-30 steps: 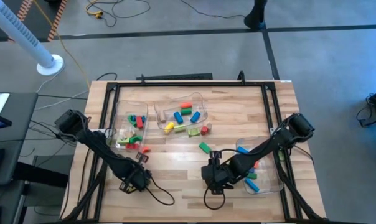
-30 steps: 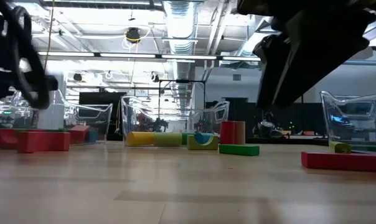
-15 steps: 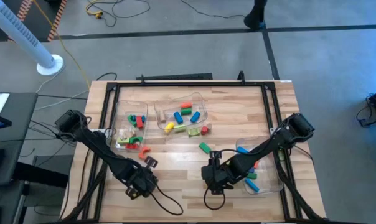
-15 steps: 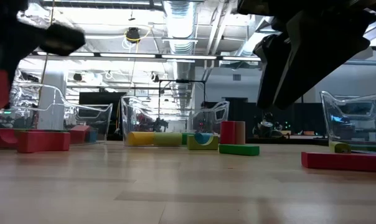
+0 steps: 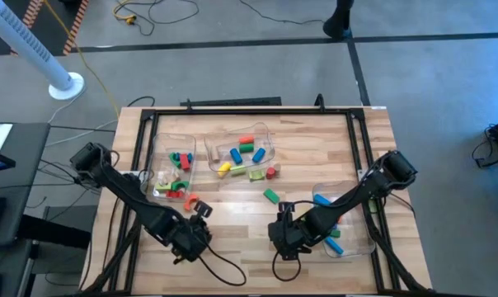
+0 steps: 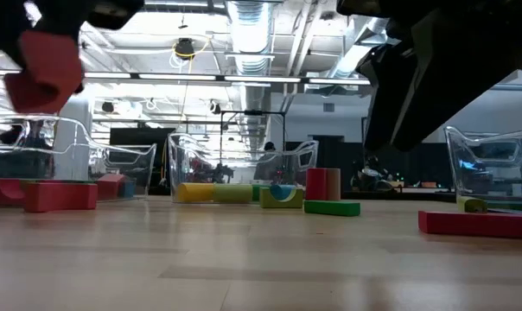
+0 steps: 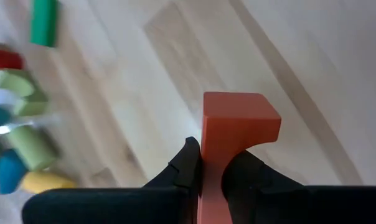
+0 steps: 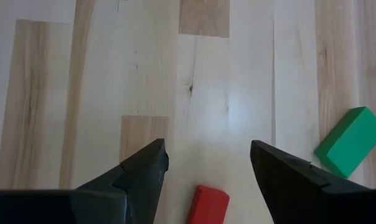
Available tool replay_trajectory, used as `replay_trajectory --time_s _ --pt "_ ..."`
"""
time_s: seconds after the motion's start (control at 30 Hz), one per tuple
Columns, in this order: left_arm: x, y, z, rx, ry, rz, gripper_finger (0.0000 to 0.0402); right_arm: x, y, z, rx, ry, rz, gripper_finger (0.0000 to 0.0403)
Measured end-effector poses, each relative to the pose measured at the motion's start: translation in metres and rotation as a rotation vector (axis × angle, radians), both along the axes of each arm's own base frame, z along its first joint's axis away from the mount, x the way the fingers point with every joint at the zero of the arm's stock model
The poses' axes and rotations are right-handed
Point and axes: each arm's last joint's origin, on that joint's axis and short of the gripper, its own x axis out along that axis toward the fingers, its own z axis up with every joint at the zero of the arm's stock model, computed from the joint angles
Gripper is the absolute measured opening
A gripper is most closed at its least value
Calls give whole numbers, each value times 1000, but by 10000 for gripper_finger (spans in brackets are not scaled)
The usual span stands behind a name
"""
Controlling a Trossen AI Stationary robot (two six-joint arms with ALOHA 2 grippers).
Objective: Sort blocks by size
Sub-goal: Put the orange arch block into the left transparent bin
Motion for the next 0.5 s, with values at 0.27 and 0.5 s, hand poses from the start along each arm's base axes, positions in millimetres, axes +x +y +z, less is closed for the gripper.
replay_trajectory --time_s 0.27,0.5 --pt "-12 13 31 16 -153 46 45 0 0 0 -3 5 -1 265" --pt "-25 27 58 23 -287 96 45 -1 -1 0 -4 8 -7 265"
